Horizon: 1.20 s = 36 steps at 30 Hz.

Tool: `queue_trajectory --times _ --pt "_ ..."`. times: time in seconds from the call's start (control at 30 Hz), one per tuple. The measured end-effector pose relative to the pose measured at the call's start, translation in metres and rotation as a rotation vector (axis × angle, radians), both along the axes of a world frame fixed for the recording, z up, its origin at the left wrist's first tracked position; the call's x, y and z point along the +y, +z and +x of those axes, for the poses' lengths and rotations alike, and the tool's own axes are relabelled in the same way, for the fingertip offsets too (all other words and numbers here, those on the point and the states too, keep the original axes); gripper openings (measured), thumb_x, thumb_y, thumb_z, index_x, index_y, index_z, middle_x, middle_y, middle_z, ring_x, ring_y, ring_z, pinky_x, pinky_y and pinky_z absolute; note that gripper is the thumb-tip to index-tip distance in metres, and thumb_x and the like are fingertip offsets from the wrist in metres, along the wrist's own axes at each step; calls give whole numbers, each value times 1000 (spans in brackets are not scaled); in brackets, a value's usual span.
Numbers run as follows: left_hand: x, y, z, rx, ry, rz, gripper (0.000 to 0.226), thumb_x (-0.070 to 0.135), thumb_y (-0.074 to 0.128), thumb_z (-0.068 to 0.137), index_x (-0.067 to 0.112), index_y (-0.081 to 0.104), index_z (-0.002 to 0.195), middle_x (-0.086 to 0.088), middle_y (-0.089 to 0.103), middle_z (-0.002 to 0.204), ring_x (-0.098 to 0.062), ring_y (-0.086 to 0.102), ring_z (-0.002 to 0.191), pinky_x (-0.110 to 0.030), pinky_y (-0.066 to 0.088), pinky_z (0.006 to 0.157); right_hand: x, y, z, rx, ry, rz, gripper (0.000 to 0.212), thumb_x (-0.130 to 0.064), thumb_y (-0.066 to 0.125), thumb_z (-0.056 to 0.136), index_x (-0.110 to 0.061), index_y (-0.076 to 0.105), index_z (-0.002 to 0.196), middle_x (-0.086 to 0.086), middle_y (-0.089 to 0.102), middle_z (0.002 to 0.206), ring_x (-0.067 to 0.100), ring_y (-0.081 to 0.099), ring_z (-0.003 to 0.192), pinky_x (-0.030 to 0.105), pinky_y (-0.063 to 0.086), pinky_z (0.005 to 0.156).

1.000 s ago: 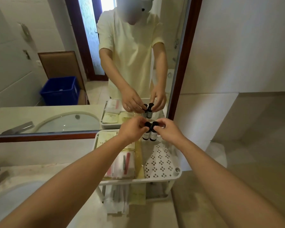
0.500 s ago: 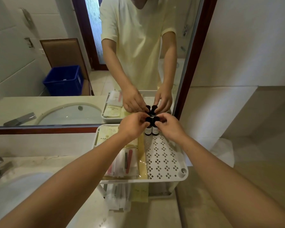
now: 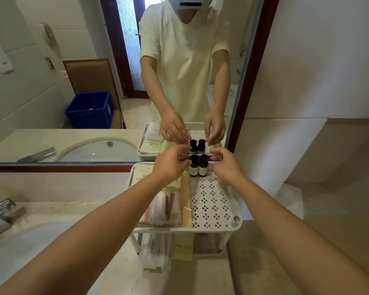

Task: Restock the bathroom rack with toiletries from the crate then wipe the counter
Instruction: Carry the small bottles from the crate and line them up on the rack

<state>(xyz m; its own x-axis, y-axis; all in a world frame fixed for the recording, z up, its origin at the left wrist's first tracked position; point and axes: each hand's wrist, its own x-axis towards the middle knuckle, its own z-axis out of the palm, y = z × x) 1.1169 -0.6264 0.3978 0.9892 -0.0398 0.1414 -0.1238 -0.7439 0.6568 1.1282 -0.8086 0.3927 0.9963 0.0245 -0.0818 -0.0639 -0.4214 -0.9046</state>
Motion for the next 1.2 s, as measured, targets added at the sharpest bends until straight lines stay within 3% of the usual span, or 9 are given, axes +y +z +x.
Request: queue_trajectory --times 0.13,0.27,0.43,0.63,0.8,1.2 --pt "4 3 -24 -12 81 -204 32 26 67 89 30 60 121 13 67 107 -4 64 97 -35 54 88 -5 14 -25 -51 -171 232 35 6 53 85 -18 60 111 4 64 105 19 65 91 27 52 70" --pt "10 2 -56 11 137 -386 25 27 64 92 26 62 116 12 66 103 -9 67 90 -35 57 82 3 24 -48 -60 -195 320 22 -3 53 92 -16 61 108 4 65 102 11 63 78 25 53 68" --pt "24 -2 -98 -39 236 -485 20 25 63 92 28 60 112 10 65 97 -7 64 91 -24 55 76 41 26 -79 -11 -58 350 18 -6 56 91 -18 63 102 4 67 94 9 65 73 27 56 70" --pt "65 6 -152 -91 361 -504 18 22 64 92 27 60 108 8 65 97 -8 63 89 -27 56 75 97 30 -124 66 143 321 19 -9 55 88 -18 62 102 1 66 95 10 65 74 24 51 61" --pt "111 15 -213 -110 436 -499 20 24 62 93 28 58 112 7 64 100 -10 63 92 -28 56 79 143 35 -172 90 249 270 19 -10 54 87 -20 60 103 0 65 92 14 64 79 26 50 63" --pt "230 0 -456 -124 756 -651 18 16 60 92 20 60 110 2 64 90 -11 65 80 -22 51 63 284 27 -367 127 596 184 24 -6 56 87 -12 59 111 9 65 101 19 61 86 26 46 69"
